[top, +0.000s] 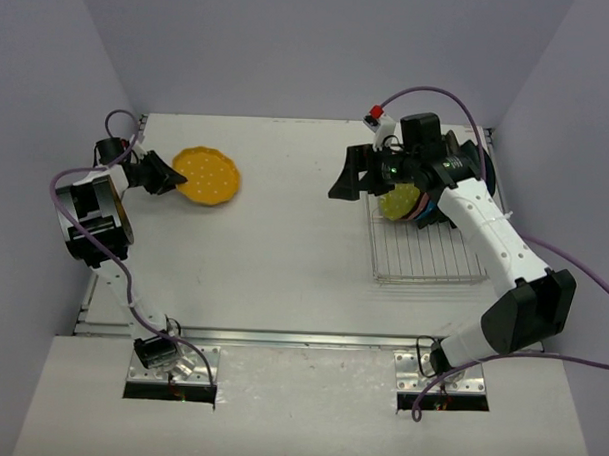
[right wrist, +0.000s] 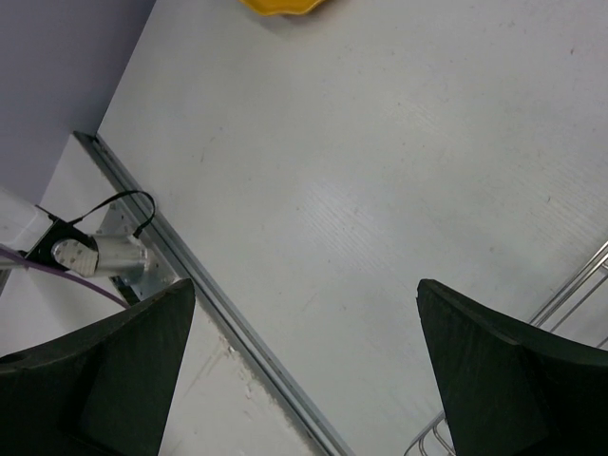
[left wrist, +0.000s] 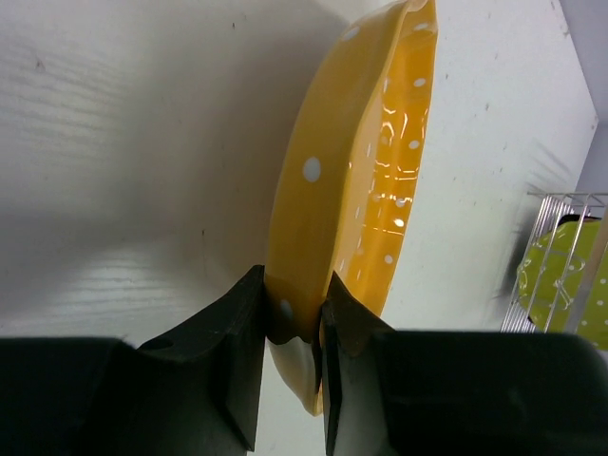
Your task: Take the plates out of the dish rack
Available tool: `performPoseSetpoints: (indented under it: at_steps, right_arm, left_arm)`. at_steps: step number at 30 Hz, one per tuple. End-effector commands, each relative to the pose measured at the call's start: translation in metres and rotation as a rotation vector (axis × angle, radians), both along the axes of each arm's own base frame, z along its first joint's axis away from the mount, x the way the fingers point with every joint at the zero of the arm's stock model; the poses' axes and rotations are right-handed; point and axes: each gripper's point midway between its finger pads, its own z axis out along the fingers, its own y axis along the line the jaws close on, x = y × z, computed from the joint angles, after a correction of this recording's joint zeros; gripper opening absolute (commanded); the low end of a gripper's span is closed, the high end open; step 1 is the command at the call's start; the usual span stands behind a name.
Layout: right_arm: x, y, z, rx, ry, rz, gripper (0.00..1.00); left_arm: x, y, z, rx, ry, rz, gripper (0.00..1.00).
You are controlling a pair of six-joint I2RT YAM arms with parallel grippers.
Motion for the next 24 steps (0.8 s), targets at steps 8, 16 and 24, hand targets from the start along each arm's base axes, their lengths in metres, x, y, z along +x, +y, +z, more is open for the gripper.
performPoseSetpoints:
  at_steps: [8,16,24]
  right_arm:
    - [0.016,-0.022,-0.004,-0.051,-0.047,-0.107,0.99]
    - [0.016,-0.029,-0.008,-0.065,-0.047,-0.125,0.99]
    - [0.03,-0.058,-0.017,-0.196,-0.112,-0.25,0.99]
  left_arm:
    - [0.047,0.051,-0.007,0.177,-0.045,0.116,0.07]
    - [0.03,0.078,-0.03,0.346,0.065,0.167,0.49]
    - [0.02,0.094,0.005,0.614,0.074,0.165,0.73]
